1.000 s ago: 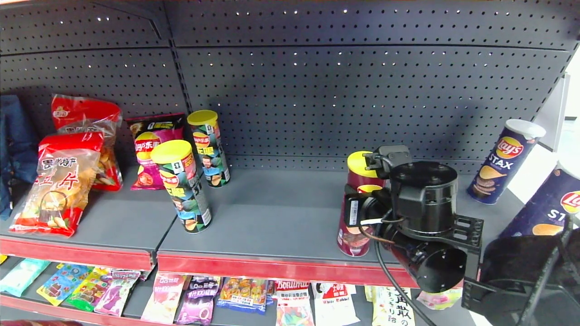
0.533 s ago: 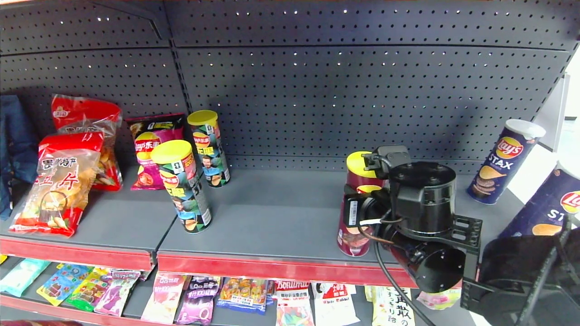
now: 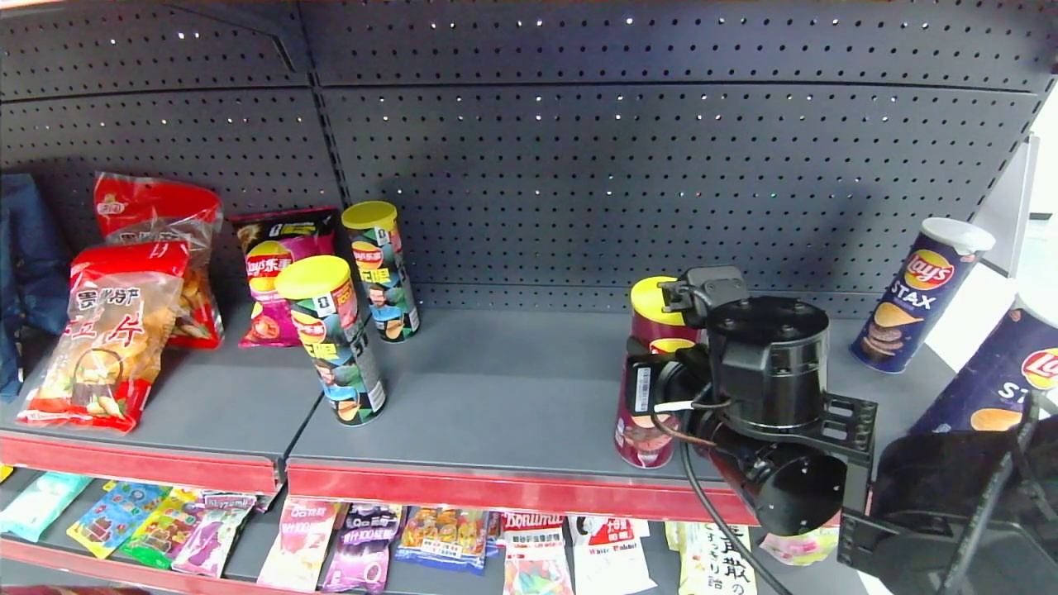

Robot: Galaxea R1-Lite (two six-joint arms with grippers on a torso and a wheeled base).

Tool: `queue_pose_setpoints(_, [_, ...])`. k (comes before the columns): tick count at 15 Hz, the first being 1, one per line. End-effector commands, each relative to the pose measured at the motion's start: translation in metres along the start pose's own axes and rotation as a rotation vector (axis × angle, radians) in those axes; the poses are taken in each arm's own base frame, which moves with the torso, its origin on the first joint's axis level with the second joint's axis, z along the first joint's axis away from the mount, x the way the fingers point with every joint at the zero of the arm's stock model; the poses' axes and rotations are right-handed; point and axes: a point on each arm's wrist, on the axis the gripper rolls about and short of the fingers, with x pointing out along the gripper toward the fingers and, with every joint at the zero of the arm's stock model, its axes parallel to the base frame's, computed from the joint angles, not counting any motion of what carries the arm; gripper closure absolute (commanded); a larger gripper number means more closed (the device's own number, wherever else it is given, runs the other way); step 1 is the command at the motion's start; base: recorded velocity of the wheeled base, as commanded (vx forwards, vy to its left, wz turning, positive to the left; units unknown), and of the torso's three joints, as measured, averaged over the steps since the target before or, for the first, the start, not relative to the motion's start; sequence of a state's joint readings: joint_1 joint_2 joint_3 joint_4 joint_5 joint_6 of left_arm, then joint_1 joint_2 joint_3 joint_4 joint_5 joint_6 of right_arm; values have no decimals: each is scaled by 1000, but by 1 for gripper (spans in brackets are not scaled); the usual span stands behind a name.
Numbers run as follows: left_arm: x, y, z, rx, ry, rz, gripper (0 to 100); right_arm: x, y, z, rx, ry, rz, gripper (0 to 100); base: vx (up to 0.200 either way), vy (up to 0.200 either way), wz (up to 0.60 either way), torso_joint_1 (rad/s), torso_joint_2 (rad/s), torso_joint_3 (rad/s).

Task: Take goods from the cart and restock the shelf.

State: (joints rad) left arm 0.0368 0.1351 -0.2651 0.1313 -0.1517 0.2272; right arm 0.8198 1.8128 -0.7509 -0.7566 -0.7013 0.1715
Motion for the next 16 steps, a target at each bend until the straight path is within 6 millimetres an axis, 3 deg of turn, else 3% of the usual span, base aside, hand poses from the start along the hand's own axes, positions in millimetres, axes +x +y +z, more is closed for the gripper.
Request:
queue_pose_setpoints(1, [0,0,0,0,0,0,100,0,2,-1,-4,3,5,100,0,0,0,0,0,0])
queue_pose_setpoints(2, [0,0,0,0,2,-1,100,-1,2,-3,-10,9,7,100,0,0,0,0,0,0])
queue_pose_setpoints(3, [0,0,0,0,2,-1,100,-2,3,-4,-11,9,10,0,0,0,0,0,0,0])
queue_pose_setpoints(11, [1,0,-2,-1,6,-3,100,-8,2,-1,-7,-5,-7,0,0,0,0,0,0,0])
queue_pose_setpoints(14, [0,0,-2,-1,4,-3,100,-16,0,-1,-8,-6,4,0,0,0,0,0,0,0])
queue_pose_setpoints(16, [0,0,-2,-1,3,-2,100,-32,-4,-4,-17,-2,30,0,0,0,0,0,0,0])
